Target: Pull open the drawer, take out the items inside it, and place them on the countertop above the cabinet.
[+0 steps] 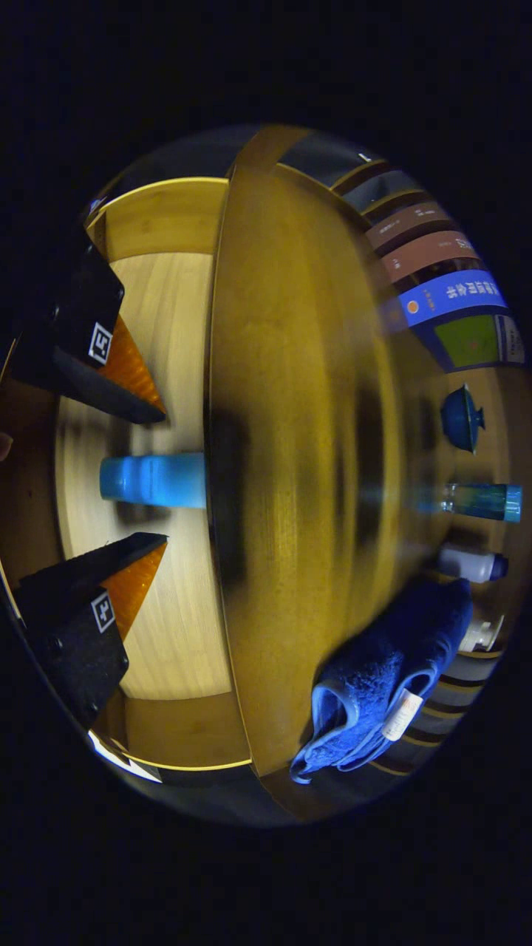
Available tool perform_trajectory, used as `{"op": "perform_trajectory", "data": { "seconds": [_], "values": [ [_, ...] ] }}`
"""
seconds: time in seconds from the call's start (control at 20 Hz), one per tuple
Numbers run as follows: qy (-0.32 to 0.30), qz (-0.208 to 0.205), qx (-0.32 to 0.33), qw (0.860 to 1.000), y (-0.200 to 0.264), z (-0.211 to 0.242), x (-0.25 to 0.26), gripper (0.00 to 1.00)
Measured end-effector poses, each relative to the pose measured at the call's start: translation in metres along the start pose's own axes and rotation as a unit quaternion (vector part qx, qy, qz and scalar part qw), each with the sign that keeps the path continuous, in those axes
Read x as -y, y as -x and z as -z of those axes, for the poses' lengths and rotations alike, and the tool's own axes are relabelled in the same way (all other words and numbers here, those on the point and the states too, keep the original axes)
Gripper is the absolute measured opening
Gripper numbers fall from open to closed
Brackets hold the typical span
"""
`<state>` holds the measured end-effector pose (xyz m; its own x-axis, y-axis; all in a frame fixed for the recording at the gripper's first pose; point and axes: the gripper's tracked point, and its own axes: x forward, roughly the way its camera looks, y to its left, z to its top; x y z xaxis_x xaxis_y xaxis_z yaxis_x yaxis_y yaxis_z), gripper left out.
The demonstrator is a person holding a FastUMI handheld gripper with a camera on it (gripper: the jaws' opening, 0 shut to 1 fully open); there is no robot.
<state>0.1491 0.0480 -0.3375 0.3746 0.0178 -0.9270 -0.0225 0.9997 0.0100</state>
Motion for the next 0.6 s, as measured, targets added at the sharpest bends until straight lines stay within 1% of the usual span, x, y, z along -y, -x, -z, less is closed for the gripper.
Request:
{"op": "perform_trajectory", "data": {
  "seconds": [0.1,0.2,0.25,0.3,0.35,0.4,0.45,0.5,0.6],
  "values": [
    [-0.013,-0.022,-0.017,1.0,-0.007,0.001,-0.005,0.95],
    [-0.024,-0.044,-0.037,0.998,-0.014,0.009,-0.007,0.81],
    [-0.026,-0.044,-0.058,0.997,-0.015,0.016,-0.006,0.75],
    [-0.028,-0.035,-0.071,0.996,-0.017,0.019,-0.004,0.68],
    [-0.017,-0.026,-0.062,0.998,-0.02,0.017,0.001,0.61],
    [-0.002,-0.027,-0.069,0.997,-0.014,0.018,0.003,0.55],
    [0.001,-0.028,-0.061,0.998,-0.016,0.018,0.003,0.48],
    [-0.005,-0.029,-0.055,0.998,-0.016,0.018,0.003,0.47],
    [0.003,-0.026,-0.047,0.999,-0.013,0.023,0.006,0.37]
  ]
}}
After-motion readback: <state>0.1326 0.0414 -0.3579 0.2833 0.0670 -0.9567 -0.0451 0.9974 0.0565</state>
